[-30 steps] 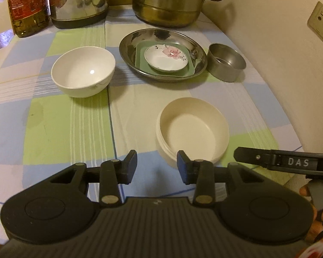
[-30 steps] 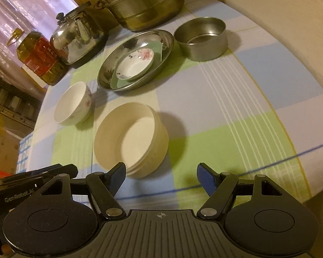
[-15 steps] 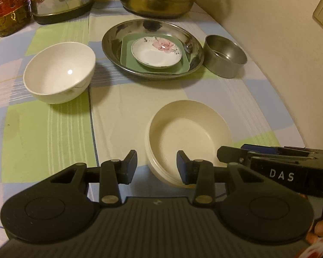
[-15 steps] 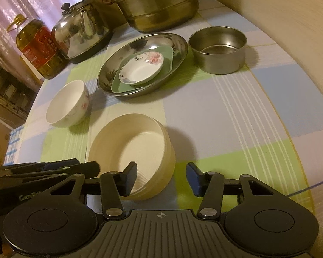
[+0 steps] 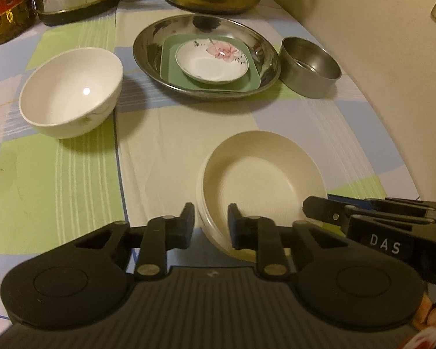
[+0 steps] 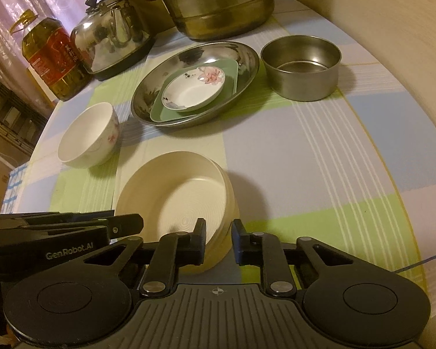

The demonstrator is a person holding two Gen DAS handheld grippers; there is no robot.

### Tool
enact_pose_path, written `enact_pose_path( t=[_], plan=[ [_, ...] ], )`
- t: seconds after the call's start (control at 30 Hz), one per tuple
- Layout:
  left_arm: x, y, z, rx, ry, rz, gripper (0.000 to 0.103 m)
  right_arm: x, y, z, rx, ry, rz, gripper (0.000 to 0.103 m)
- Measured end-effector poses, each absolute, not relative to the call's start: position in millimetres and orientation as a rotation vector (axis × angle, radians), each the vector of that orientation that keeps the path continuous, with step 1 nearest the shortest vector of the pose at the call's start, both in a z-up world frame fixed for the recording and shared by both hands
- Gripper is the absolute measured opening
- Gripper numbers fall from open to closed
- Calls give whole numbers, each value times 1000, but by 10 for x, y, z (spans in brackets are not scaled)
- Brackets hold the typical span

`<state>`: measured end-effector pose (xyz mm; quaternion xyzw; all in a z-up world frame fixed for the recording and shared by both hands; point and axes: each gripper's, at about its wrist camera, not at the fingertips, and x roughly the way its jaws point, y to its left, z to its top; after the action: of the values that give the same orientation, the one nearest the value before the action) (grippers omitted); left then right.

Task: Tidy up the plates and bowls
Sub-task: 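Lift the cream bowl with the left tool and carry it toward the white ceramic bowl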

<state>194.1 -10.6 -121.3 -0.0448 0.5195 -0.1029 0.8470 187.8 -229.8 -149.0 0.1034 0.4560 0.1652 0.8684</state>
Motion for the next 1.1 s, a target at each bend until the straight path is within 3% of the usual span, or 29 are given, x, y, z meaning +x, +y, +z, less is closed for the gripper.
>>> enact_pose_path(
  t=[0.43, 1.1],
  plan=[
    [1864, 18, -1000, -98, 1026, -195, 16, 1843, -2223, -1284, 208, 911, 379, 18],
    [1894, 828, -562, -157, 901, -31, 16, 2125, -1462, -911, 188, 852, 563, 18]
  ],
)
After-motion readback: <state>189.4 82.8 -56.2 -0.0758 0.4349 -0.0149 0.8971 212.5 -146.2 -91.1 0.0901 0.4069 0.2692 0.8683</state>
